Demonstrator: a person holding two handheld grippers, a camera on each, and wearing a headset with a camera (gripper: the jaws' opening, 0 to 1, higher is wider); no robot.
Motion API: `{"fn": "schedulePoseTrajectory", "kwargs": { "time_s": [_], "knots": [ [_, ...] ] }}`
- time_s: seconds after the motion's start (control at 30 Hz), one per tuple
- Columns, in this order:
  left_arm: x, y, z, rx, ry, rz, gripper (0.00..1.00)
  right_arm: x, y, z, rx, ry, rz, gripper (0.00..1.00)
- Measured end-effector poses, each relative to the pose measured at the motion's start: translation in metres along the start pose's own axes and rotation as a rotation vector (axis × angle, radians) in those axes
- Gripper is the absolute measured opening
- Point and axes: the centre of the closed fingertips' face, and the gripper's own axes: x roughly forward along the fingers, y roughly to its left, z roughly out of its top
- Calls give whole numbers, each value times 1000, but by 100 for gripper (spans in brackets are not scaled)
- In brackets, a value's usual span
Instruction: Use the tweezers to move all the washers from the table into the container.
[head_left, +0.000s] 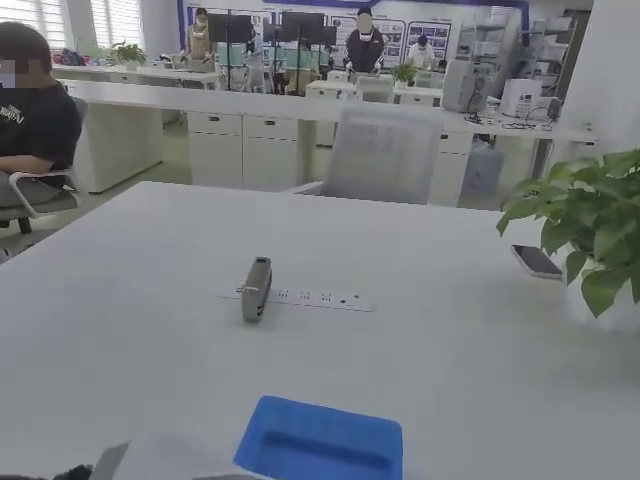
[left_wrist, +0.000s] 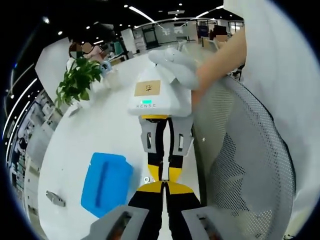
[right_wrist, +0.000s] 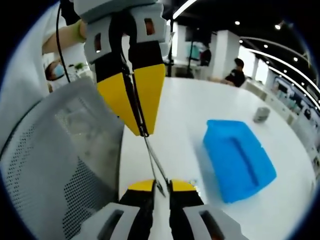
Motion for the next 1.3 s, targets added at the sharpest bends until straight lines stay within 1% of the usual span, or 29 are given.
{"fn": "schedulePoseTrajectory", "kwargs": {
  "time_s": [0.1,0.2,0.27,0.33,0.37,0.4,0.5,0.6,0.63,0.67,0.7,0.73,0.8,0.83,0.87,0.9,0.93,0.97,1.0,1.03,1.07,1.1,1.13,1.17,1.23,1.27,1.3],
  "knots": [
    [0,8,2,10,4,1,0,-2,-8,2,21,-11,-19,7],
    [4,15,2,6,18,-14,0,-2,-14,-1,40,-12,-32,7],
    [7,18,1,-6,26,-33,0,-1,-15,-3,54,-11,-32,7],
    [11,18,0,-20,33,-56,0,2,-14,-6,71,-9,-22,7],
    [12,19,1,-24,27,-63,0,2,-14,-7,73,-10,-23,7],
    [12,21,3,-28,20,-65,0,2,-15,-7,76,-15,-30,7],
    [14,28,4,-42,22,-70,0,0,-18,-7,111,-32,-32,7],
    [16,31,4,-51,29,-83,0,0,-19,-7,150,-39,-21,9],
    [17,32,5,-51,31,-87,0,-1,-19,-6,165,-39,-13,10],
    [18,33,6,-52,33,-96,0,-2,-19,-4,161,-41,-14,11],
    [18,34,6,-51,33,-99,0,-4,-20,0,147,-52,-18,10],
    [19,34,7,-50,32,-107,0,-8,-22,8,122,-79,-29,9],
    [20,35,9,-48,32,-116,0,-13,-24,16,132,-96,-26,9],
    [20,35,10,-51,31,-121,0,-14,-25,18,133,-95,-22,9],
    [21,34,11,-65,26,-130,0,-13,-24,18,134,-84,-5,7],
    [22,34,11,-74,21,-134,0,-13,-22,16,124,-61,5,4],
    [23,33,12,-79,15,-138,0,-12,-23,13,123,-42,9,4],
    [23,32,12,-87,13,-138,0,-11,-23,14,122,-42,14,4],
    [23,32,12,-84,5,-138,0,-11,-23,13,127,-35,21,3],
    [24,33,17,-93,-37,-122,0,-11,-23,13,133,-34,21,3],
    [23,33,22,-140,-88,-111,0,-11,-23,13,134,-28,25,2],
    [20,33,27,-196,-136,-100,2,-11,-23,13,139,-27,22,2],
    [17,34,29,-224,-168,-88,4,-11,-23,12,151,-25,15,2],
    [13,36,31,-267,-210,-59,7,-10,-24,13,160,-27,7,2],
    [6,39,31,-334,-264,-17,13,-11,-25,12,176,-31,-12,2],
    [0,40,31,-385,-303,10,17,-12,-25,12,184,-33,-18,2],
    [-3,40,29,-413,-325,30,22,-12,-24,11,198,-37,-28,2]
  ]
}}
